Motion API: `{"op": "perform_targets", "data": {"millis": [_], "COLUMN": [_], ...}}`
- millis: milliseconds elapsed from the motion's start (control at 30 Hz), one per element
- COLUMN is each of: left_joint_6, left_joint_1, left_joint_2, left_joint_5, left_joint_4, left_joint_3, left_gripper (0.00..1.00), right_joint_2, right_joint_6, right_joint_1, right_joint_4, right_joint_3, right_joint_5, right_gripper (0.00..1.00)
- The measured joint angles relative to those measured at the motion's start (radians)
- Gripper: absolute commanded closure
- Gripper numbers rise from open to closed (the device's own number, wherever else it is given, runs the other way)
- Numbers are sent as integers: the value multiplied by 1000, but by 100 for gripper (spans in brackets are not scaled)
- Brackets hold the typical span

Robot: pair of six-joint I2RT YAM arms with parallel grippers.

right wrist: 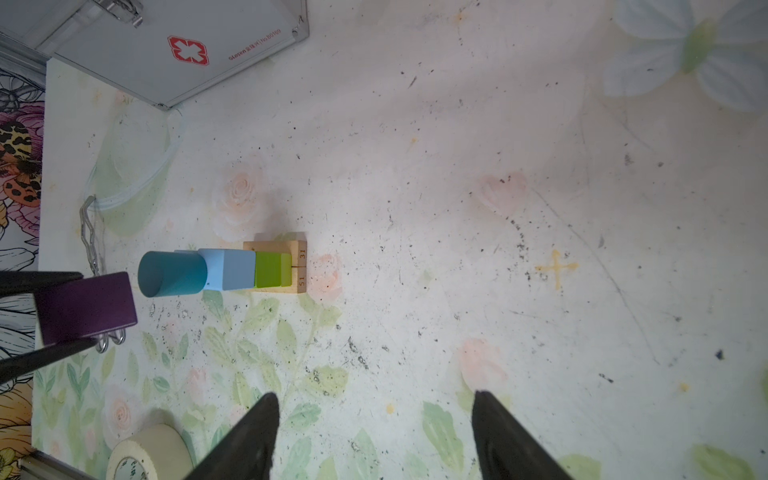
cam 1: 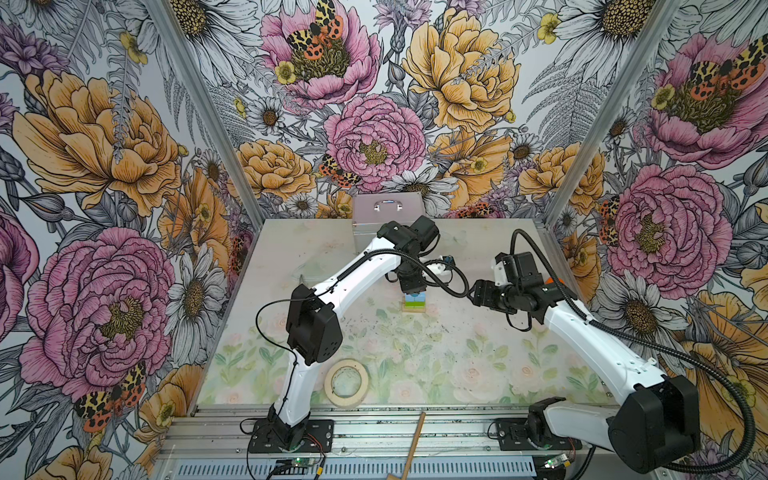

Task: Build the wood block tower
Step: 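Lower the purple block onto the teal cylinder with the left gripper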

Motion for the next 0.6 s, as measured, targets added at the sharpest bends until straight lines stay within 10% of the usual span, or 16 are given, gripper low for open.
{"op": "perform_targets", "data": {"millis": [600], "left_joint_6": [14], "left_joint_1": [14], "left_joint_2": [29], "left_joint_5": [4], "left_joint_4": [-13], "left_joint_3": [40], "left_gripper": [100], "right_joint_2": [17], "right_joint_6": [10], "right_joint_1": [0], "right_joint_4": [18], "right_joint_3": [0], "right_joint_5": [-9], "right_gripper": [25]}}
